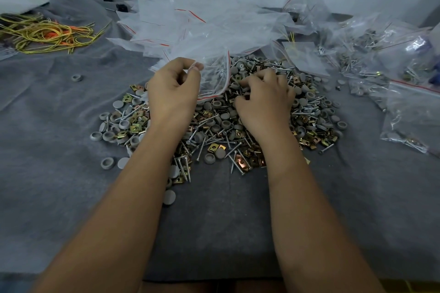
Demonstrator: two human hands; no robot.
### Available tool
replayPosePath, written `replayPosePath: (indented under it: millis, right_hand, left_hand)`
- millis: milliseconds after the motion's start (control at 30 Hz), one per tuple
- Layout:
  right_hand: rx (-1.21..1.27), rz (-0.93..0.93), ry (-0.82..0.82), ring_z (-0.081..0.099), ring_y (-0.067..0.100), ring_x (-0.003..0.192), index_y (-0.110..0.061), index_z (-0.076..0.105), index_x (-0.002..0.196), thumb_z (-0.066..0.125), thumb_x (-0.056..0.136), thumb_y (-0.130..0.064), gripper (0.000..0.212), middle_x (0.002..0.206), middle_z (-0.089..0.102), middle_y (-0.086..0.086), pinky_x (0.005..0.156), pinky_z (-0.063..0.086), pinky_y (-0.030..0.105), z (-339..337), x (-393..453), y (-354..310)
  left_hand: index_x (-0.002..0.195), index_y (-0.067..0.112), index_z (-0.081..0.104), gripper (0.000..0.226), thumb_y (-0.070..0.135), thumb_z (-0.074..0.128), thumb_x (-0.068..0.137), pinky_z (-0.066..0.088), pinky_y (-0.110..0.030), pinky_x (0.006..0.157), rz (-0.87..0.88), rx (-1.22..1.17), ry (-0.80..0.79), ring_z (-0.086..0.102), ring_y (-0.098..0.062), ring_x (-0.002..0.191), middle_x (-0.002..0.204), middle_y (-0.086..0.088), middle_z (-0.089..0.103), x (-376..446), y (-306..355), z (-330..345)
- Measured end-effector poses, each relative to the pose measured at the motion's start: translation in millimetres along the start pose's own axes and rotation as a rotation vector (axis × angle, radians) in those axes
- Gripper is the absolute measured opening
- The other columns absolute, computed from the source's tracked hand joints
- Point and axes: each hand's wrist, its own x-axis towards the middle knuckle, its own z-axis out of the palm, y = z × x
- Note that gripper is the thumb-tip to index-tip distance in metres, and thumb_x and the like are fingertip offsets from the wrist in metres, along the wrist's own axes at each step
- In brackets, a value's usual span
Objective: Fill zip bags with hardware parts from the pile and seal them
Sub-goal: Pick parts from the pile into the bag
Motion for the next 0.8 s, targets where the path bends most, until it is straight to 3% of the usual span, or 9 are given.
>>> replayPosePath:
  millis: [167, 367, 467, 533, 633, 800]
  right_hand:
    - [0.009, 0.029, 0.017, 0.036, 0.022, 0.120, -0.029, 0.064, 0.102, 0.060, 0.087, -0.029, 0.015, 0.116, 0.050, -0.004, 0.099, 0.022, 0.037, 0, 1, 0]
    - [0.048, 0.021, 0.064, 0.038, 0.022, 0.115, -0.028, 0.064, 0.094, 0.060, 0.089, -0.030, 0.007, 0.108, 0.048, -0.006, 0.093, 0.022, 0.035, 1, 0, -2]
    - [0.209, 0.004, 0.188, 0.048, 0.021, 0.103, -0.023, 0.061, 0.090, 0.060, 0.090, -0.025, 0.003, 0.097, 0.054, -0.008, 0.087, 0.028, 0.032, -2, 1, -4]
    - [0.390, -0.012, 0.252, 0.055, 0.022, 0.087, -0.017, 0.059, 0.089, 0.058, 0.090, -0.019, 0.003, 0.084, 0.058, -0.007, 0.080, 0.044, 0.038, -5, 0, -7]
    - [0.601, -0.026, 0.224, 0.057, 0.016, 0.080, -0.018, 0.059, 0.088, 0.060, 0.090, -0.016, 0.003, 0.079, 0.057, -0.009, 0.071, 0.051, 0.040, -8, -3, -12]
    - [0.470, -0.178, 0.157, 0.054, 0.016, 0.069, -0.019, 0.065, 0.084, 0.063, 0.086, -0.020, 0.002, 0.068, 0.055, -0.007, 0.059, 0.048, 0.033, -5, -5, -13]
  left_hand:
    - [0.092, 0.020, 0.069, 0.018, 0.015, 0.052, 0.097, 0.031, -0.024, 0.053, -0.004, -0.006, -0.004, 0.027, -0.004, 0.043, 0.049, 0.012, 0.031, 1, -1, 0]
    - [0.092, 0.017, 0.069, 0.017, 0.013, 0.052, 0.096, 0.026, -0.019, 0.045, 0.000, -0.011, -0.007, 0.027, -0.004, 0.041, 0.042, 0.013, 0.031, 1, -2, 1]
    - [0.093, 0.017, 0.069, 0.017, 0.014, 0.052, 0.096, 0.028, -0.021, 0.047, -0.006, -0.010, -0.014, 0.027, -0.004, 0.042, 0.041, 0.014, 0.032, 1, -2, 1]
    - [0.093, 0.016, 0.069, 0.017, 0.014, 0.053, 0.096, 0.027, -0.019, 0.044, -0.007, -0.010, -0.016, 0.027, -0.004, 0.041, 0.041, 0.014, 0.031, 1, -2, 1]
    - [0.092, 0.017, 0.069, 0.016, 0.015, 0.053, 0.096, 0.025, -0.018, 0.043, -0.006, 0.002, -0.021, 0.027, -0.004, 0.042, 0.046, 0.012, 0.032, 1, -2, 2]
    - [0.089, 0.019, 0.068, 0.015, 0.020, 0.055, 0.096, 0.025, -0.018, 0.040, -0.006, 0.028, -0.090, 0.029, -0.003, 0.039, 0.041, 0.014, 0.036, 1, -6, 2]
